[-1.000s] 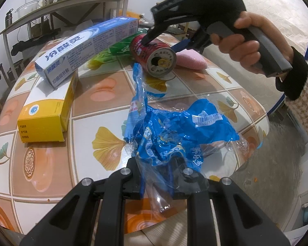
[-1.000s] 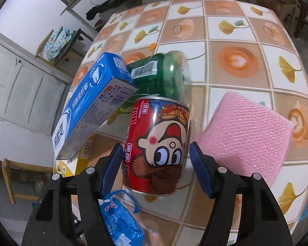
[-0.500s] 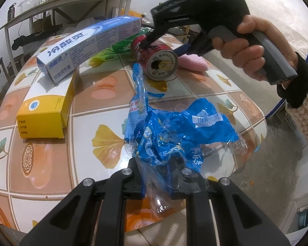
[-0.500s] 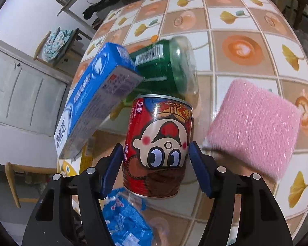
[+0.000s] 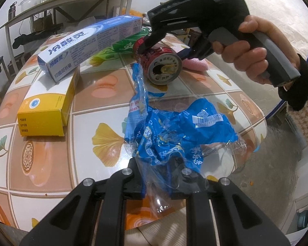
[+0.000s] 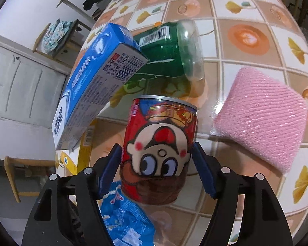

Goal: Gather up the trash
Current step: 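Close the right tool on the red can and lift it, then carry the red can and Yakult bag to the blue wastebasket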

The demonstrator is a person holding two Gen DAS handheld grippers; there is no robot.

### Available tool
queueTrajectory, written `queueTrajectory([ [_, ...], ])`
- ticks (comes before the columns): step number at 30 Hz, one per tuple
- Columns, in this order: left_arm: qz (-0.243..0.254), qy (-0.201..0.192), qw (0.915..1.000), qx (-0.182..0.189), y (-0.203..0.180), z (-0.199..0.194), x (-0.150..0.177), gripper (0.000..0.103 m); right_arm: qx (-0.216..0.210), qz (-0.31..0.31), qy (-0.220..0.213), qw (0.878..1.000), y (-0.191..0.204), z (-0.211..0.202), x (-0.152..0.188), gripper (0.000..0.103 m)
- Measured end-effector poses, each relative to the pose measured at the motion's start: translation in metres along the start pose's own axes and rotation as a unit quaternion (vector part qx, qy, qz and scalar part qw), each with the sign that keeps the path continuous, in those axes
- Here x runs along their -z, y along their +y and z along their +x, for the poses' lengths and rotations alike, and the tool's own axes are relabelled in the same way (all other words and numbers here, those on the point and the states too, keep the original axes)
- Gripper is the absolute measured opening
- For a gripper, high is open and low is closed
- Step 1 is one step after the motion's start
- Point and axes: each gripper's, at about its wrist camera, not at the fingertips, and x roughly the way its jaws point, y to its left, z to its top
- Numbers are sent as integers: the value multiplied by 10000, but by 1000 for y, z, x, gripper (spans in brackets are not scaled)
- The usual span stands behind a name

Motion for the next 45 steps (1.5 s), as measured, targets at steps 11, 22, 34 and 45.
queueTrajectory([
  [11,-70,3,9999,96,1,-1,0,12,-276,226,-154,9992,-15,-11,15,65],
  [22,-7,-85,9994,327,-21,-15,-11,11,-863,283,-891,9919,-46,-95,70,65],
  [34,1259,-190,9837,1267,-147,-3,-82,11,-388,1345,-2698,9527,-162,-249,215,65],
  [45,3099,1224,9266,1745,-369,138,-116,11,-308,3524,-2867,8903,-334,-232,341,65],
])
